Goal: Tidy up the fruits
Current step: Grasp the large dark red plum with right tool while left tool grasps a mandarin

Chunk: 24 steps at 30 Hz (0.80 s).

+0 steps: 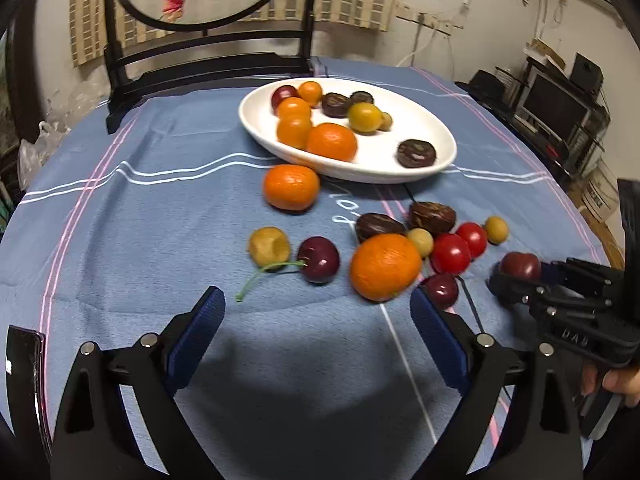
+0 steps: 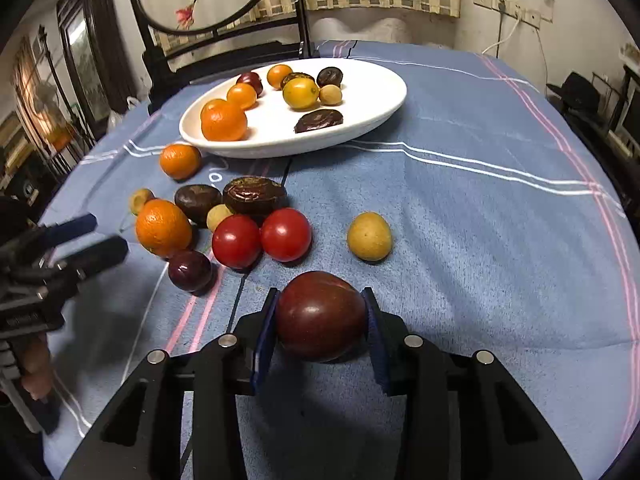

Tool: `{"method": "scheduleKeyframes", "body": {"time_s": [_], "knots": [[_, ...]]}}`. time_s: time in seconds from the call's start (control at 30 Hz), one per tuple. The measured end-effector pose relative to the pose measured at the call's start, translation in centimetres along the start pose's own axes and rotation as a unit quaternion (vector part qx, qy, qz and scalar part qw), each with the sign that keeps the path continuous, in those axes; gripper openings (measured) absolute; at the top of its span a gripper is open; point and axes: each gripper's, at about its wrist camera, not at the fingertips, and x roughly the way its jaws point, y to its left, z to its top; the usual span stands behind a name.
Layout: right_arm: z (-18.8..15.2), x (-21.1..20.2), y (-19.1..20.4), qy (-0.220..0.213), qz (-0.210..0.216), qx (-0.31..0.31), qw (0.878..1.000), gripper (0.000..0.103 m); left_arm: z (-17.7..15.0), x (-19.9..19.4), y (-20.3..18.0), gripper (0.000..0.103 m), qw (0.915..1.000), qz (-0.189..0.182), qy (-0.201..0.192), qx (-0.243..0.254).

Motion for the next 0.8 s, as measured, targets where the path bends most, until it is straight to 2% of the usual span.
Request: {"method": "scheduleKeyframes", "body": {"time_s": [0.17,0.27,0.3,0.4,0.5,0.63,0.77,0.8], "knots": [[-0.1,-0.4,-0.5,-0.002,0.032,0.011,0.999,0.041,-0.4,0.5,-1.0,0.092,0.9996,-0.003,0.011,0.024],[-0.1,-0.5,-0.7,-0.004,0.037,0.017,0.999,0.041,-0.6,0.5,-1.3,0.092,0.9994,-0.018,0.012,0.027],[-0.2,-0.6,-0.8,-0.005,0.038,0.018,0.999,0.041,-0.6,0.4,-1.4,0.089,0.9992,-0.028,0.012,0.026],[-0.3,-0.8,-0.8,-0.007,0.038,0.017,0.999,0.041,-0.7,0.6,-1.9,0.068,0.9985,-0.04,0.016,0.035],[-0.4,-1.0,-0.5,-0.011,0.042,0.013,0.999,0.041,-0.2,0.3,-2.8,0.067,0.9979,-0.02,0.002,0.062],[-0.5,-1.4,-0.1,-0.016,0.051,0.004,0.999,0.041,0.4,1.2,-4.3,0.067,0.9939,0.0,0.012,0.11],[-0.5,-1.4,0.1,-0.016,0.054,0.001,0.998,0.041,0.9,2.0,-5.2,0.067,0.9901,0.021,0.003,0.139],[-0.5,-1.4,0.1,-0.015,0.054,0.0,0.998,0.041,1.0,2.3,-5.5,0.061,0.9889,0.024,0.002,0.146]]}}
